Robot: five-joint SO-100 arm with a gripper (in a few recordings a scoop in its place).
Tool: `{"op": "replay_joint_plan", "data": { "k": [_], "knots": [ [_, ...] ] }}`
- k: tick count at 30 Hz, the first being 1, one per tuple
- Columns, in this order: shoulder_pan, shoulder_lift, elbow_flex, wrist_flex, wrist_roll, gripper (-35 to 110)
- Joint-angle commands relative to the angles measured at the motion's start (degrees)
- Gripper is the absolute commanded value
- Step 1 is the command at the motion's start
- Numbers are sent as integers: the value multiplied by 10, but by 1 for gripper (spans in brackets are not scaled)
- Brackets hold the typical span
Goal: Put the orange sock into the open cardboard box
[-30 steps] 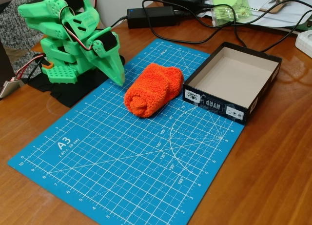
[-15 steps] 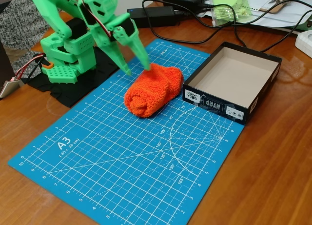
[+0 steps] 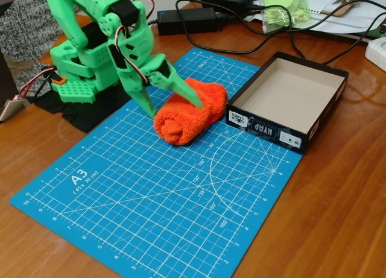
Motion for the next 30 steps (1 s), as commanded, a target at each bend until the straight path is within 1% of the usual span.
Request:
{"op": "replay_joint_plan", "data": {
  "k": [1,2,6,9,11,14,16,18,20,22,24,27,30],
  "knots": [
    [6,1,-10,-14,-30,9],
    [10,-1,-11,-16,-26,0],
    [41,45,-12,-25,-21,0],
    [48,161,-54,25,-10,0],
    [34,231,-110,48,22,0],
    [-18,262,-200,48,92,0],
    [-47,262,-222,-7,174,0],
    [-62,262,-199,-97,287,0],
    [-89,261,-146,-195,323,0],
    [-120,221,-125,-240,349,0],
    [-151,135,-149,-240,388,0],
    [-184,-19,-245,-215,446,0],
    [-207,-169,-378,-139,469,0]
  ]
}}
